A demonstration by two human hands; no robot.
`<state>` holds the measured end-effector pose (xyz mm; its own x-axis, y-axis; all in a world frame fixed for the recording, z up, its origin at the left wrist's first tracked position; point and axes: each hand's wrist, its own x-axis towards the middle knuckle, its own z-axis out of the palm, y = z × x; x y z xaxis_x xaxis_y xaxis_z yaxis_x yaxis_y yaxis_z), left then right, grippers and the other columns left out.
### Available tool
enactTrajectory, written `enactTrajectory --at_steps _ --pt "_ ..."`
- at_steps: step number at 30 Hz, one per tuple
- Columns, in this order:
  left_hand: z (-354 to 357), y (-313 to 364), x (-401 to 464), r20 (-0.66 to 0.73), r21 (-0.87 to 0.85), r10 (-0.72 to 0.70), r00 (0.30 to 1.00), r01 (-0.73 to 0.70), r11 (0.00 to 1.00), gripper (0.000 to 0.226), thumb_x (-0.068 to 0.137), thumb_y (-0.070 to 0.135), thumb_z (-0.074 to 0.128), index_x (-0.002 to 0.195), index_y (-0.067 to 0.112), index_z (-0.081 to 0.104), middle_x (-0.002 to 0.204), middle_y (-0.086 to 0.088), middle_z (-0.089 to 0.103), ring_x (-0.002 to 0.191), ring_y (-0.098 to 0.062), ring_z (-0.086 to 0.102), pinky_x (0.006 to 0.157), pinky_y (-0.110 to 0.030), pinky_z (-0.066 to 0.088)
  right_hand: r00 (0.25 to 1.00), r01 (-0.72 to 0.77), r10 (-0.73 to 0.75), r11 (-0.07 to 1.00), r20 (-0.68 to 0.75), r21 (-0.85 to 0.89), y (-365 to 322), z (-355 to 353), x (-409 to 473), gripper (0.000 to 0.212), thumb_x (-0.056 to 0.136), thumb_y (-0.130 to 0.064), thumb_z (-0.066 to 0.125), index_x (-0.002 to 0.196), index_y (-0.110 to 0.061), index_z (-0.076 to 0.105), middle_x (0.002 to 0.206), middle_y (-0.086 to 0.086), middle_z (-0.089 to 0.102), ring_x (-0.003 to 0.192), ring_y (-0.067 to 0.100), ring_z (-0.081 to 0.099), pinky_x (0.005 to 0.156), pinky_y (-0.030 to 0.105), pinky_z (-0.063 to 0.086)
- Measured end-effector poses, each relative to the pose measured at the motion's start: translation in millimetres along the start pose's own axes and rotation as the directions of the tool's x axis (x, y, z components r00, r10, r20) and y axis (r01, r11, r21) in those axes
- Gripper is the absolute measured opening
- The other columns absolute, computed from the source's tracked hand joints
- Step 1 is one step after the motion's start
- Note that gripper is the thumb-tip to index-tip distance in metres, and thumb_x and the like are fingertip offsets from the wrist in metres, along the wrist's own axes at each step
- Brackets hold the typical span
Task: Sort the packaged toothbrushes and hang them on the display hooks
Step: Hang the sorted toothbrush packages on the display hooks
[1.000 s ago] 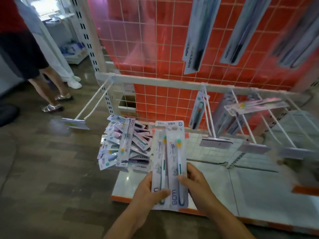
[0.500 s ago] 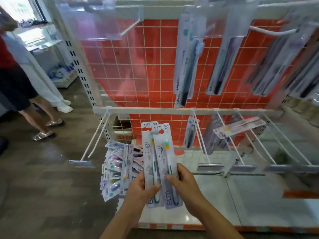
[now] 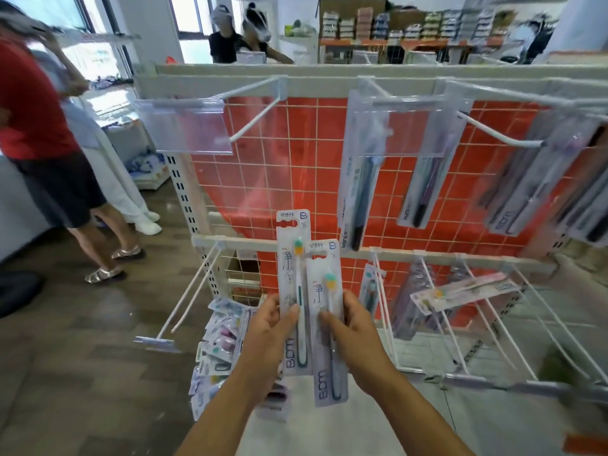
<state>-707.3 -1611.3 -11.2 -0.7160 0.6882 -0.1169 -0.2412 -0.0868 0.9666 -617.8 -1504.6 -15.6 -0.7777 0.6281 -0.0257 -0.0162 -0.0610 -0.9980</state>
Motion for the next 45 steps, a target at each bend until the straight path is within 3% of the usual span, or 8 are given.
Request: enactTrajectory --at_steps 4,8,14,18,27,34,40,45 --pt "-3.2 24.0 11.1 -0.06 0.089 0.12 0.991 -0.115 0.989 0.023 0.089 0.031 0.06 0.108 0.017 0.062 0.098 -0.007 0.074 0.091 -0.029 0.071 0.082 -0.052 0.056 0.997 0.073 -0.073 0.997 0.004 -0.01 -18.8 10.4 10.6 0.018 0.094 -0.013 0.055 0.105 -0.026 0.06 0.099 -0.012 0.071 0.096 0.006 0.067 0.077 0.025 0.057" --pt "-14.1 53.3 21.0 -0.1 0.216 0.359 0.928 -0.332 0.918 0.026 0.08 0.037 0.062 0.099 0.021 0.06 0.088 -0.004 0.072 0.086 -0.025 0.07 0.072 -0.036 0.06 0.985 0.172 -0.169 0.983 -0.047 0.066 -44.5 24.4 20.5 0.019 0.092 -0.009 0.056 0.105 -0.022 0.061 0.098 -0.007 0.072 0.095 0.01 0.068 0.077 0.024 0.056" --pt "-33.7 81.2 25.2 -0.107 0.335 0.625 0.774 -0.563 0.755 0.01 0.078 0.048 0.057 0.088 0.048 0.055 0.085 -0.014 0.064 0.076 -0.036 0.064 0.065 -0.052 0.057 0.96 0.273 -0.262 0.956 -0.102 0.108 -71.2 48.9 29.1 0.014 0.09 -0.015 0.057 0.102 -0.022 0.061 0.098 -0.003 0.071 0.095 0.017 0.069 0.078 0.031 0.058" --pt "-39.6 87.1 22.2 -0.076 0.388 0.733 0.675 -0.657 0.646 0.01 0.08 0.042 0.058 0.087 0.044 0.052 0.076 -0.008 0.057 0.066 -0.036 0.057 0.059 -0.054 0.052 0.946 0.322 -0.313 0.938 -0.089 0.13 -80.9 61.2 31.0 0.013 0.089 -0.012 0.057 0.1 -0.019 0.061 0.096 0.001 0.071 0.094 0.02 0.069 0.077 0.032 0.058" --pt "-43.4 103.4 26.6 -0.138 0.36 0.754 0.642 -0.677 0.642 0.011 0.079 0.047 0.058 0.089 0.046 0.053 0.075 0.004 0.062 0.063 -0.015 0.062 0.056 -0.024 0.053 0.926 0.375 -0.368 0.923 -0.081 0.087 -89.2 75.7 34.4 0.016 0.081 -0.026 0.059 0.095 -0.02 0.061 0.093 0.001 0.071 0.092 0.021 0.069 0.077 0.035 0.058" --pt "-45.0 102.3 37.0 -0.11 0.388 0.737 0.667 -0.654 0.65 0.015 0.081 0.051 0.058 0.094 0.045 0.052 0.078 -0.006 0.062 0.07 -0.031 0.065 0.061 -0.053 0.056 0.917 0.392 -0.385 0.919 -0.104 0.049 -93.9 78.3 40.8 0.014 0.081 -0.024 0.06 0.095 -0.023 0.061 0.093 -0.002 0.071 0.09 0.018 0.069 0.076 0.032 0.058" --pt "-43.2 96.4 43.5 -0.083 0.385 0.714 0.695 -0.638 0.666 0.012 0.081 0.051 0.056 0.089 0.042 0.053 0.075 -0.006 0.061 0.062 -0.027 0.061 0.055 -0.045 0.057 0.925 0.371 -0.36 0.926 -0.124 0.074 -93.6 74.2 47.0 0.013 0.09 -0.006 0.056 0.098 -0.015 0.06 0.094 -0.003 0.072 0.092 0.015 0.069 0.073 0.025 0.057" --pt "-39.0 102.2 64.2 -0.108 0.338 0.656 0.747 -0.593 0.731 0.01 0.087 0.03 0.06 0.083 0.035 0.053 0.073 -0.013 0.058 0.067 -0.029 0.06 0.055 -0.036 0.055 0.931 0.346 -0.332 0.935 -0.155 0.076 -92.7 73.3 56.2 0.014 0.09 -0.004 0.057 0.097 -0.015 0.06 0.09 -0.005 0.072 0.088 0.012 0.069 0.07 0.022 0.056"
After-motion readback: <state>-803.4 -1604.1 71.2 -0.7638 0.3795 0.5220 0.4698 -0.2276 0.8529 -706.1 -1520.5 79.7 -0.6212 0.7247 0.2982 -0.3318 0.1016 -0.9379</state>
